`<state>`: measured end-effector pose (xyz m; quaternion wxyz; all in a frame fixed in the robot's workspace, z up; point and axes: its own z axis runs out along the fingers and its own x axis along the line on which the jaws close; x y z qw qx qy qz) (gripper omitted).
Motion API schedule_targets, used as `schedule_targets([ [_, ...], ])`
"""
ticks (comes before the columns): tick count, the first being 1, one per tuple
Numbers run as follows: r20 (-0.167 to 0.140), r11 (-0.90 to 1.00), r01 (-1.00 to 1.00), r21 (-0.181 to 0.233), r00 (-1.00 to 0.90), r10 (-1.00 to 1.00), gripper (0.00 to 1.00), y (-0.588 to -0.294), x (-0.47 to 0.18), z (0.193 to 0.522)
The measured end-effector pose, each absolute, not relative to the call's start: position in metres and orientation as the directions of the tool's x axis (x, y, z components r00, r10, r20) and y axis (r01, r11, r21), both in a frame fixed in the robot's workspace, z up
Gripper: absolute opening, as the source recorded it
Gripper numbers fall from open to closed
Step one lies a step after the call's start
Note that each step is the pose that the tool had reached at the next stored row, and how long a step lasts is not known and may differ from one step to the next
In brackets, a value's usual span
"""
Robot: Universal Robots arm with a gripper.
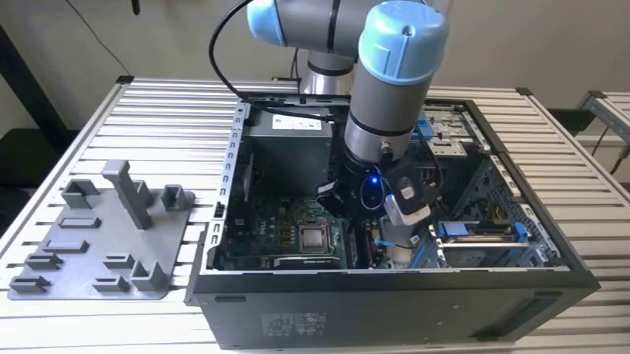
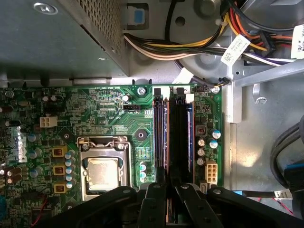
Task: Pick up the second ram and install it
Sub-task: 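Insert the second ram into the second slot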
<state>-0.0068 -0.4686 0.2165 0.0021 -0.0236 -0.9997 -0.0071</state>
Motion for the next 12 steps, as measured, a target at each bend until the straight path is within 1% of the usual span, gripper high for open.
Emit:
schedule_targets([
  [12, 0.003, 0.999, 0.037, 0.014, -0.999, 0.036, 0.14, -0.4686, -0.0065, 0.2164],
])
